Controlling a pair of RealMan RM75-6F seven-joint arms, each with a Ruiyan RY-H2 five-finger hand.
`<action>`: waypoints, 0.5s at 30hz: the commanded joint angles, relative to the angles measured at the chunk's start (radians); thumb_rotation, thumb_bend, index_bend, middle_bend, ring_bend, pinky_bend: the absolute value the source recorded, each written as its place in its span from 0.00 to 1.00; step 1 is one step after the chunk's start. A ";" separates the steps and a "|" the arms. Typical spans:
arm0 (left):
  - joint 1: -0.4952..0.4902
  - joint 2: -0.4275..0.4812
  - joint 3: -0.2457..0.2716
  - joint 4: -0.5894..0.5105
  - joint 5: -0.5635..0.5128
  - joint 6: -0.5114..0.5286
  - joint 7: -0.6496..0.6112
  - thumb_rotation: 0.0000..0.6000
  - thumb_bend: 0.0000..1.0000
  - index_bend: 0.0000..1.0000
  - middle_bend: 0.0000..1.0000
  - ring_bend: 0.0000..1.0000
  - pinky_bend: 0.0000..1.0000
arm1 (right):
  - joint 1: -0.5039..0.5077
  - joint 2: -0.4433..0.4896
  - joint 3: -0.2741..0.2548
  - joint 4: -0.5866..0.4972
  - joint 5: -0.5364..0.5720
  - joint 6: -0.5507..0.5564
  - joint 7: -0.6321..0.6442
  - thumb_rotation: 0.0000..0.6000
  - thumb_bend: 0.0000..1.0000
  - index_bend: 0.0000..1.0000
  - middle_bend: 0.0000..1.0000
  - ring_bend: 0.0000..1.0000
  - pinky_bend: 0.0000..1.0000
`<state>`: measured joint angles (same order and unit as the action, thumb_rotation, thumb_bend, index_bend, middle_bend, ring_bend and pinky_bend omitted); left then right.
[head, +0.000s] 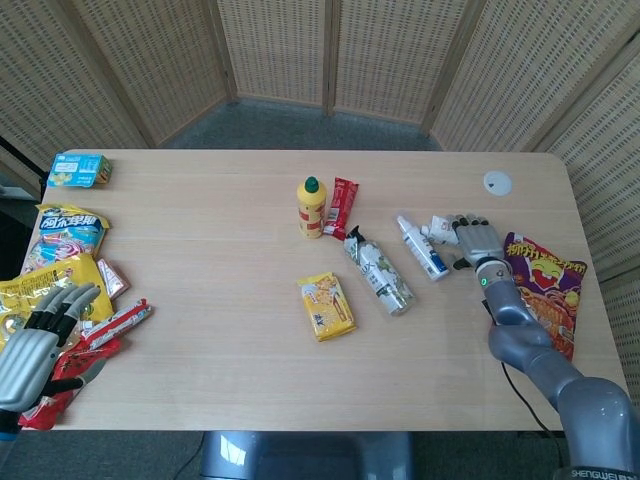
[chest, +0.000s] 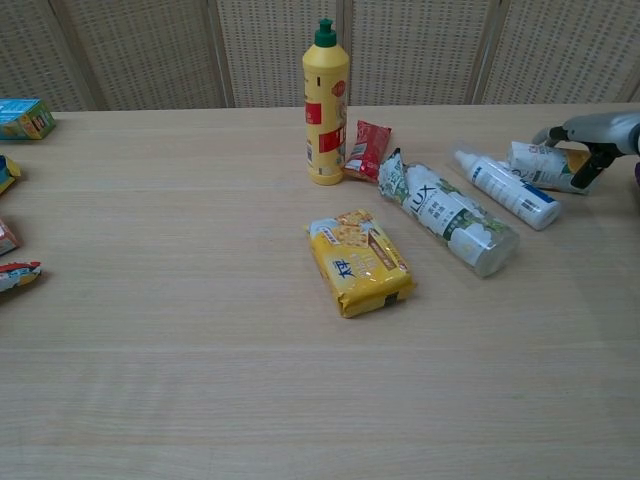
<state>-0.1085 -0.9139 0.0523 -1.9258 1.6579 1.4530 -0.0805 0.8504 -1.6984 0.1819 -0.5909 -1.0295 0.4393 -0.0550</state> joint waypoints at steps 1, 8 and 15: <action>0.002 0.002 0.001 0.001 0.003 0.005 -0.005 1.00 0.32 0.00 0.00 0.00 0.00 | -0.001 -0.014 0.006 0.015 0.001 0.001 -0.002 0.90 0.46 0.00 0.00 0.00 0.00; 0.005 0.004 0.004 0.003 0.012 0.009 -0.019 1.00 0.32 0.00 0.00 0.00 0.00 | -0.013 -0.026 0.016 0.026 -0.015 0.025 0.009 1.00 0.46 0.00 0.15 0.00 0.16; 0.002 0.004 0.002 0.005 0.012 0.007 -0.025 1.00 0.32 0.00 0.00 0.00 0.00 | -0.031 -0.037 0.020 0.047 -0.014 0.030 -0.001 1.00 0.46 0.00 0.33 0.08 0.27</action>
<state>-0.1063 -0.9103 0.0545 -1.9210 1.6703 1.4595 -0.1053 0.8201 -1.7344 0.2019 -0.5445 -1.0436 0.4683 -0.0549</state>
